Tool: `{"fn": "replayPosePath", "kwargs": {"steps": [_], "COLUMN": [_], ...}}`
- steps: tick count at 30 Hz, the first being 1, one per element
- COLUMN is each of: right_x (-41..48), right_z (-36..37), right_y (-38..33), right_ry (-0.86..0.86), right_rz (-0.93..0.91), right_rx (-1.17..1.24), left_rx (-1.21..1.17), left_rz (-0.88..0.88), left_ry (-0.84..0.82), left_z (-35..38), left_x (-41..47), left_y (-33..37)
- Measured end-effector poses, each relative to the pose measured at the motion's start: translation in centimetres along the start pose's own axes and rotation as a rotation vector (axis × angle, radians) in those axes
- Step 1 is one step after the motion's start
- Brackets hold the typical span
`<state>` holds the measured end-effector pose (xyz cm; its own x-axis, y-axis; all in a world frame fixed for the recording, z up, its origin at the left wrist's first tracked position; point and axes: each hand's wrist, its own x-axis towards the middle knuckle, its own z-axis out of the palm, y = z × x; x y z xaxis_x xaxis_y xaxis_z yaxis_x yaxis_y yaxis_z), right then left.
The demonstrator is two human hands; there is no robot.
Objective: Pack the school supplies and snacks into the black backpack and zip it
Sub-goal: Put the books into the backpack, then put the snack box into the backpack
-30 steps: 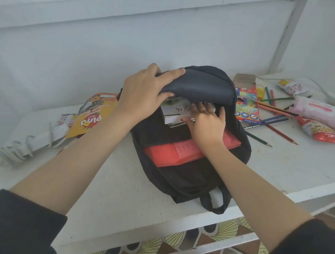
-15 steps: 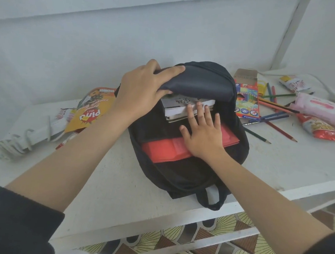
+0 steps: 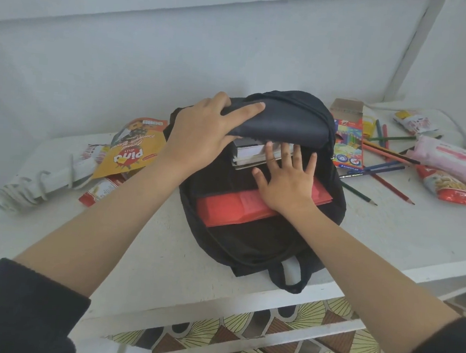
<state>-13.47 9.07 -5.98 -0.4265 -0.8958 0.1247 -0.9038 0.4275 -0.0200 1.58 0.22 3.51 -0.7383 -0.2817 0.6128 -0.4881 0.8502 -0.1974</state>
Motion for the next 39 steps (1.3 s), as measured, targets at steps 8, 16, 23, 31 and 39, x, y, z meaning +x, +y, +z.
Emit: {"fn": "replayPosePath", "kwargs": {"steps": [8,16,23,31,39], "right_x": [-2.8,-8.5,-11.2,-11.1,-12.6], "right_z": [-2.0,-4.5,-4.9,-3.5,1.0], "right_y": [-2.6,-4.6,-3.1,0.5,1.9], "right_ry": [-0.195,-0.129,0.589,0.577,0.337], "right_rz": [-0.059,-0.237,-0.112,-0.057,-0.022], "right_rx": [0.242,0.340,0.507,0.538,0.348], "left_rx": [0.020,-0.083,-0.719,-0.619,-0.503], "left_rz": [-0.005,-0.151,-0.658,-0.429,-0.304], "left_ry": [-0.044,0.006,-0.032,-0.114,-0.195], "left_z": [0.5,-0.3,-1.1,-0.7,1.3], "left_x": [-1.7,-6.4,-10.1,-14.4,-17.5], "left_y": [0.2,0.7,2.1,3.6,3.8]}}
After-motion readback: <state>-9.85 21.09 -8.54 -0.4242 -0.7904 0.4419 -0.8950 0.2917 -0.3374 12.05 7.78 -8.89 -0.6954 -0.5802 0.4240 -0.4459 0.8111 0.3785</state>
